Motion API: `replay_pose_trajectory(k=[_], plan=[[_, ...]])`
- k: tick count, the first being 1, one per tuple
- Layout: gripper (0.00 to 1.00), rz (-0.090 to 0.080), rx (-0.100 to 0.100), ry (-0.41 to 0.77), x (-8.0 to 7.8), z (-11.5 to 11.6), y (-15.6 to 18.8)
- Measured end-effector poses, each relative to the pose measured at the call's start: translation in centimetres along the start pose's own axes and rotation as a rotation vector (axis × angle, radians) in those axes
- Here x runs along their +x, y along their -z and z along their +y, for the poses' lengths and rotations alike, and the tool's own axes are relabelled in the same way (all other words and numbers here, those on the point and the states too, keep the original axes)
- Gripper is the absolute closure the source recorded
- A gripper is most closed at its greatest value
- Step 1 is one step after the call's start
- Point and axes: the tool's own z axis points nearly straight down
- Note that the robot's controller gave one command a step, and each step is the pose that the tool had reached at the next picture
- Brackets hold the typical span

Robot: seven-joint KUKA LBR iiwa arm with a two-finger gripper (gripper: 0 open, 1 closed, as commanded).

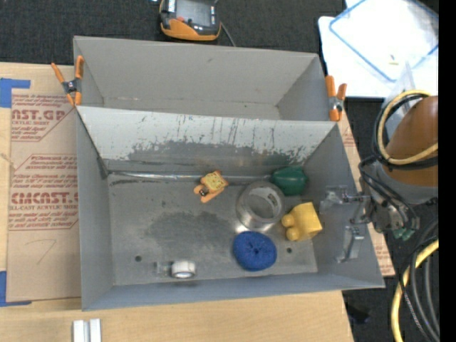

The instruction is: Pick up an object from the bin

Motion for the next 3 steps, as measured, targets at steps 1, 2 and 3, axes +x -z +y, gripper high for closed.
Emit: replay_pose_trajectory(k=[1,2,3], plan=[[0.00,-0.008,0.002,0.002,-0.2,0.1,0.4],[0.00,-0.034,0.009,0.230,-7.1,-0.2,-10.9],[0.00,-0.009,0.003,0.230,-6.2,0.0,-9.7]])
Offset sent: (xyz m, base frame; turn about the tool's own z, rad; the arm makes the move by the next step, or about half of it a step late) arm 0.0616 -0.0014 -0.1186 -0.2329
